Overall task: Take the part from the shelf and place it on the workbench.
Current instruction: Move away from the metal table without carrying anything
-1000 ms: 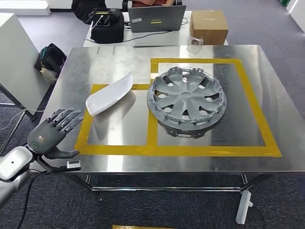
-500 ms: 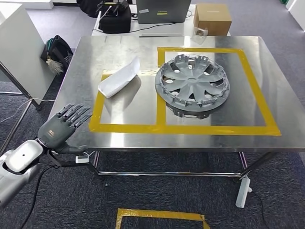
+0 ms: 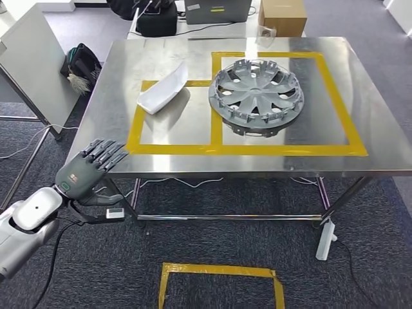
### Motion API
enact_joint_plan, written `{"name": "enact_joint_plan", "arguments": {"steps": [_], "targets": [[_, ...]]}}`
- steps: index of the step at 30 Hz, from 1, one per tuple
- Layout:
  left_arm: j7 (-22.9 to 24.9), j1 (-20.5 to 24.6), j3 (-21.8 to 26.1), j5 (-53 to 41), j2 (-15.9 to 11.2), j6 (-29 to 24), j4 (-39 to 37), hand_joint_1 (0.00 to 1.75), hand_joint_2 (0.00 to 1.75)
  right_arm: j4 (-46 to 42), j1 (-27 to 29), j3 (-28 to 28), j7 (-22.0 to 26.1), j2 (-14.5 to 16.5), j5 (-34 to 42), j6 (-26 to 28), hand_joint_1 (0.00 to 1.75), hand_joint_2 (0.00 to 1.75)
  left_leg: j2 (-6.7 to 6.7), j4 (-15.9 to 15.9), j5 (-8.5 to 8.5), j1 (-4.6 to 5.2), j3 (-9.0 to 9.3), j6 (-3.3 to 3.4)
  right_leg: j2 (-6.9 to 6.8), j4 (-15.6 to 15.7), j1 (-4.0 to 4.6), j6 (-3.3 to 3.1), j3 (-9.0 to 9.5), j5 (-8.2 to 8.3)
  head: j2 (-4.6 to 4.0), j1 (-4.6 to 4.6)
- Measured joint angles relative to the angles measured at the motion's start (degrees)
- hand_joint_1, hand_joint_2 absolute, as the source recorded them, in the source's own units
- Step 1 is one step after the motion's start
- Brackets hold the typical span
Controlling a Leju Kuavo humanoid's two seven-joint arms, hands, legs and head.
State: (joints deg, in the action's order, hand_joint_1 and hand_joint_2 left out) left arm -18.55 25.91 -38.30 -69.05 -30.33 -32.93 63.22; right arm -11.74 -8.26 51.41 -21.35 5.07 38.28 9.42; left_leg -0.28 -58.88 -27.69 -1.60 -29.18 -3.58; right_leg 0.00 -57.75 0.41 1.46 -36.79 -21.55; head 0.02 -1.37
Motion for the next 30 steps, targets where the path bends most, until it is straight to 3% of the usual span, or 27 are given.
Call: {"name": "enact_joint_plan", "arguments": {"steps": [1, 3, 4, 6, 8, 9, 10, 11, 12, 13, 15, 17, 19, 20, 21, 23, 24, 25, 26, 27, 28, 30], "targets": [[0.1, 0.1, 0.0, 0.0, 0.1, 0.0, 0.0, 0.0, 0.0, 0.0, 0.0, 0.0, 0.0, -0.1, 0.0, -0.1, 0.0, 0.0, -0.08, 1.9, -0.71, 0.07, 1.08, 0.51, 0.02, -0.1, 0.1, 0.31, -0.33, 0.49, 0.0, -0.04], [0.2, 0.2, -0.2, 0.1, 0.4, 0.0, -0.2, 0.0, 0.0, 0.0, 0.1, 0.0, 0.0, -0.2, 0.0, -0.2, 0.0, 0.0, 0.0, 2.4, -0.5, 0.26, 0.53, 2.05, 0.03, 0.0, -0.04, 0.9, -0.84, 1.44, 0.0, -0.02], [0.3, 0.2, -0.3, 0.1, 0.5, 0.0, -0.4, 0.0, 0.0, 0.0, 0.2, 0.0, 0.1, -0.3, 0.0, -0.1, 0.0, 0.0, 0.08, 2.3, 0.03, 0.3, -0.06, 2.67, 0.04, -0.4, -0.17, 1.19, -1.32, 0.85, 0.0, -0.01], [0.4, 0.3, -0.6, 0.1, 0.7, 0.0, -0.6, 0.0, 0.0, 0.1, 0.4, 0.0, 0.3, -0.4, 0.0, -0.2, 0.0, 0.0, 0.22, 2.4, 1.35, 0.33, -1.57, 3.65, 0.11, -4.1, -0.34, 1.73, -2.9, -3.48, 0.0, 0.15], [0.5, 0.4, -0.9, 0.1, 0.9, -0.1, -0.9, 0.0, 0.0, 0.1, 0.4, 0.0, 0.4, -0.4, 0.0, -0.2, 0.0, 0.0, 0.21, 2.3, 2.75, 0.58, -3.33, 4.01, 0.16, -11.5, -0.32, 1.95, -4.58, -9.24, 0.0, 0.29], [0.6, 0.4, -1.1, 0.1, 0.9, -0.1, -1.0, 0.0, 0.0, 0.1, 0.3, 0.0, 0.4, -0.5, 0.0, -0.2, 0.0, 0.0, 0.21, 2.3, 3.46, 0.75, -4.26, 4.07, 0.16, -14.8, -0.3, 1.92, -4.87, -10.5, 0.0, 0.31], [0.6, 0.4, -1.2, 0.1, 1.0, -0.1, -1.2, 0.0, 0.0, 0.1, 0.3, 0.0, 0.4, -0.5, 0.0, -0.2, 0.0, 0.0, 0.22, 2.3, 4.16, 0.92, -5.19, 4.09, 0.16, -16.7, -0.27, 1.79, -4.5, -10.38, 0.0, 0.3], [0.6, 0.4, -1.3, 0.1, 1.1, -0.1, -1.4, 0.0, 0.0, 0.1, 0.4, 0.0, 0.4, -0.5, 0.0, -0.2, 0.0, 0.0, 0.22, 2.2, 4.85, 1.07, -6.09, 4.07, 0.16, -16.7, -0.21, 1.56, -3.24, -9.08, 0.0, 0.3], [0.6, 0.4, -1.4, 0.1, 1.2, -0.1, -1.5, 0.0, 0.0, 0.1, 0.4, 0.0, 0.4, -0.5, 0.0, -0.2, 0.0, 0.0, 0.22, 2.2, 5.51, 1.18, -6.9, 4.01, 0.17, -14.9, -0.11, 1.27, -1.08, -7.45, 0.0, 0.29], [0.6, 0.4, -1.4, 0.1, 1.2, -0.1, -1.6, 0.0, 0.0, 0.1, 0.4, 0.0, 0.2, -0.5, 0.0, -0.3, 0.0, 0.0, 0.21, 2.2, 6.14, 1.25, -7.55, 3.89, 0.2, -11.5, 0.01, 0.93, 1.78, -6.62, 0.0, 0.29], [0.6, 0.5, -1.4, 0.1, 1.2, -0.1, -1.7, 0.0, 0.0, 0.1, 0.4, 0.0, -0.4, -0.5, 0.0, -0.3, 0.0, 0.0, 0.2, 2.2, 7.34, 1.41, -8.41, 3.46, 0.29, -3.2, 0.27, 0.47, 7.7, -7.54, 0.0, 0.22], [0.7, 0.8, -1.4, 0.1, 1.2, -0.2, -1.8, 0.0, 0.0, 0.0, 0.4, 0.0, -0.9, -0.5, 0.0, -0.3, 0.0, 0.0, 0.2, 2.5, 8.6, 1.45, -8.72, 2.89, 0.37, 0.9, 0.49, 0.21, 9.69, -8.66, 0.0, 0.27], [0.7, 0.9, -1.5, 0.2, 1.2, -0.3, -1.9, 0.0, 0.0, 0.0, 0.5, 0.0, -0.8, -0.5, 0.0, -0.4, 0.0, 0.0, 0.19, 2.6, 8.86, 1.35, -9.09, 2.26, 0.29, 1.0, 0.39, -0.4, 8.72, -7.68, 0.0, 0.42], [0.7, 0.9, -1.5, 0.2, 1.2, -0.3, -2.0, 0.0, 0.0, 0.0, 0.5, 0.0, -0.7, -0.5, 0.0, -0.4, 0.0, 0.0, 0.19, 1.8, 7.48, 1.32, -9.48, 1.9, 0.21, 1.1, 0.28, -0.86, 8.28, -7.03, 0.0, 0.34], [0.8, 1.0, -1.5, 0.2, 1.2, -0.3, -2.1, 0.0, 0.0, 0.0, 0.5, 0.0, -0.7, -0.5, 0.0, -0.4, 0.0, 0.0, 0.2, -0.2, 5.01, 1.28, -10.1, 1.59, 0.12, 1.1, 0.16, -1.26, 7.76, -6.3, 0.0, 0.26], [0.8, 1.0, -1.6, 0.2, 1.2, -0.3, -2.3, 0.0, 0.0, 0.0, 0.5, 0.0, -0.7, -0.5, 0.0, -0.4, 0.0, 0.0, 0.21, -7.4, -0.96, 1.22, -11.72, 1.09, 0.05, 1.1, 0.18, -1.74, 6.28, -4.89, 0.0, 0.04], [0.8, 1.0, -1.6, 0.2, 1.2, -0.3, -2.4, 0.0, 0.0, 0.0, 0.6, 0.0, -0.7, -0.5, 0.0, -0.4, 0.0, 0.0, 0.21, -11.1, -2.66, 1.21, -12.36, 0.95, 0.04, 1.0, 0.2, -1.79, 5.41, -4.21, 0.0, 0.02], [0.8, 1.0, -1.7, 0.2, 1.2, -0.3, -2.4, 0.0, 0.0, 0.0, 0.6, 0.0, -0.7, -0.5, 0.0, -0.5, 0.0, 0.0, 0.21, -13.5, -2.89, 1.21, -12.41, 0.88, 0.03, 1.0, 0.2, -1.76, 4.52, -3.55, 0.0, 0.01], [0.8, 1.0, -1.7, 0.2, 1.2, -0.3, -2.5, 0.0, 0.0, 0.0, 0.6, 0.0, -0.7, -0.5, 0.0, -0.5, 0.0, 0.0, 0.21, -14.0, -1.92, 1.21, -11.65, 0.89, 0.03, 1.0, 0.2, -1.67, 3.66, -2.93, 0.0, 0.01], [0.8, 1.0, -1.7, 0.3, 1.3, -0.3, -2.6, 0.0, 0.0, 0.0, 0.6, 0.0, -0.7, -0.5, 0.0, -0.5, 0.0, 0.0, 0.21, -12.5, -0.32, 1.21, -9.93, 0.95, 0.03, 0.9, 0.19, -1.57, 2.9, -2.35, 0.0, 0.0], [0.8, 1.0, -1.8, 0.3, 1.3, -0.3, -2.6, 0.0, 0.0, 0.0, 0.6, 0.0, -0.7, -0.5, 0.0, -0.5, 0.0, 0.0, 0.21, -9.3, 1.12, 1.21, -7.36, 1.08, 0.03, 0.9, 0.19, -1.42, 2.25, -1.82, 0.0, 0.01], [0.8, 1.3, -1.8, 0.3, 1.3, -0.3, -2.6, 0.0, 0.0, 0.0, 0.5, 0.0, -0.7, -0.5, 0.0, -0.5, 0.0, 0.0, 0.17, -1.3, 1.71, 1.33, -1.97, 1.56, -0.01, 0.7, 0.38, -1.02, 1.2, -0.87, 0.0, 0.03]]}}
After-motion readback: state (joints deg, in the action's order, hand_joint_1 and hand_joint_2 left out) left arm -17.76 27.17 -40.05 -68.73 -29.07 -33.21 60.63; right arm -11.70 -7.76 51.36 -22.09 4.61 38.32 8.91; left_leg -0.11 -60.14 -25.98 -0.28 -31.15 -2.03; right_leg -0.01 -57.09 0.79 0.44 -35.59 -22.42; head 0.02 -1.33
